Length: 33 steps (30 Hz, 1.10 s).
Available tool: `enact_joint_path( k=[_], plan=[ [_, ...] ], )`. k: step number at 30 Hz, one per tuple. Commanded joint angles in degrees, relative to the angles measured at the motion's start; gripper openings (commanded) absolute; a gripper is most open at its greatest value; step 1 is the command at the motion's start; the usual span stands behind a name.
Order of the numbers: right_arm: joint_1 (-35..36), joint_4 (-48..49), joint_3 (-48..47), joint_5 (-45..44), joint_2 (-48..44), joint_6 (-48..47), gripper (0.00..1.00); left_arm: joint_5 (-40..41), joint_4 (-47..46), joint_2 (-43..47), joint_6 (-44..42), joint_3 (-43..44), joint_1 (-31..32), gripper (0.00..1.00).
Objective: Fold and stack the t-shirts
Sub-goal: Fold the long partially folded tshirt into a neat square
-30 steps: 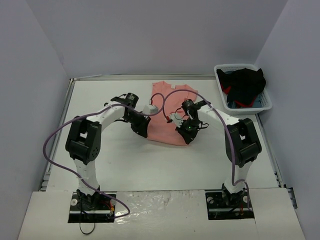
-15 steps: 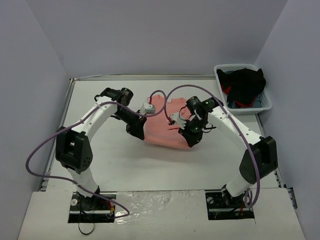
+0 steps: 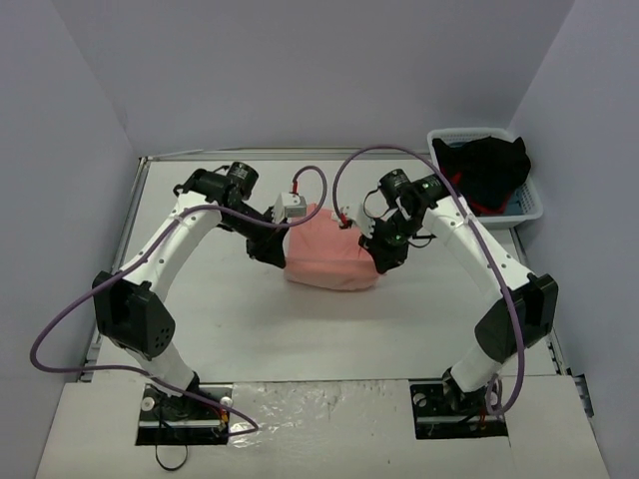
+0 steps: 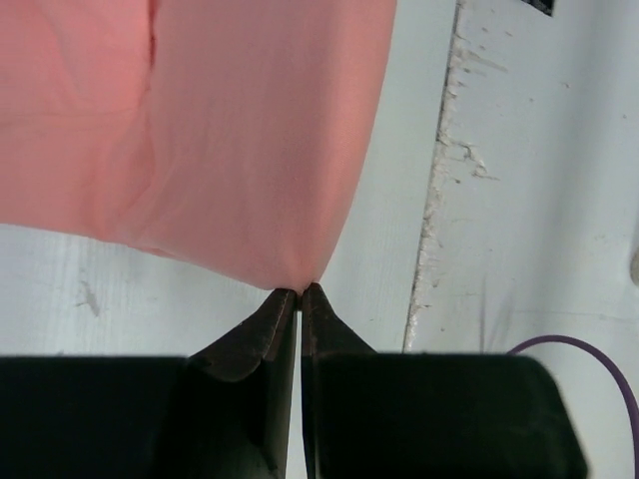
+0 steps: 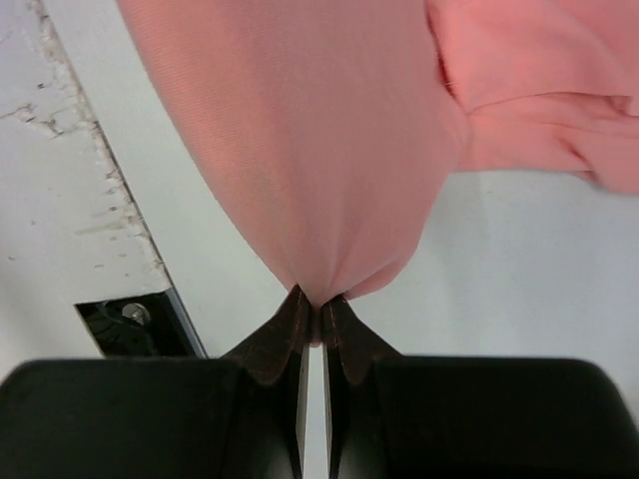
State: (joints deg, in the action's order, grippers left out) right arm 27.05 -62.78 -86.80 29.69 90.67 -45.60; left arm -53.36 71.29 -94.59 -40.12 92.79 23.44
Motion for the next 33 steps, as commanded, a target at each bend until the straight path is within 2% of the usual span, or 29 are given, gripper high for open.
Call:
enact_joint_path(
  k=[1,7,21,33],
  plan=[
    [-1.5,-3.1,-5.6,-3.1,3.5,-1.2,0.0,3.8,-3.7,0.7,5.7,4.8,-0.9,0.02],
    [-3.1,-3.0,-11.2,-5.0,8.8,-1.7,0.0,7.0,-6.2,-2.9,8.0,9.4,-2.1,0.03],
    [-7.7,-1.2,-19.6,-6.7,19.3,-4.0,0.0,9.1,-11.2,-12.8,10.7,17.9,-4.2,0.02],
    [-11.0,-1.6,-30.1,-7.0,30.7,-6.1,0.0,8.8,-8.6,-24.8,9.3,30.9,-4.5,0.02]
  ],
)
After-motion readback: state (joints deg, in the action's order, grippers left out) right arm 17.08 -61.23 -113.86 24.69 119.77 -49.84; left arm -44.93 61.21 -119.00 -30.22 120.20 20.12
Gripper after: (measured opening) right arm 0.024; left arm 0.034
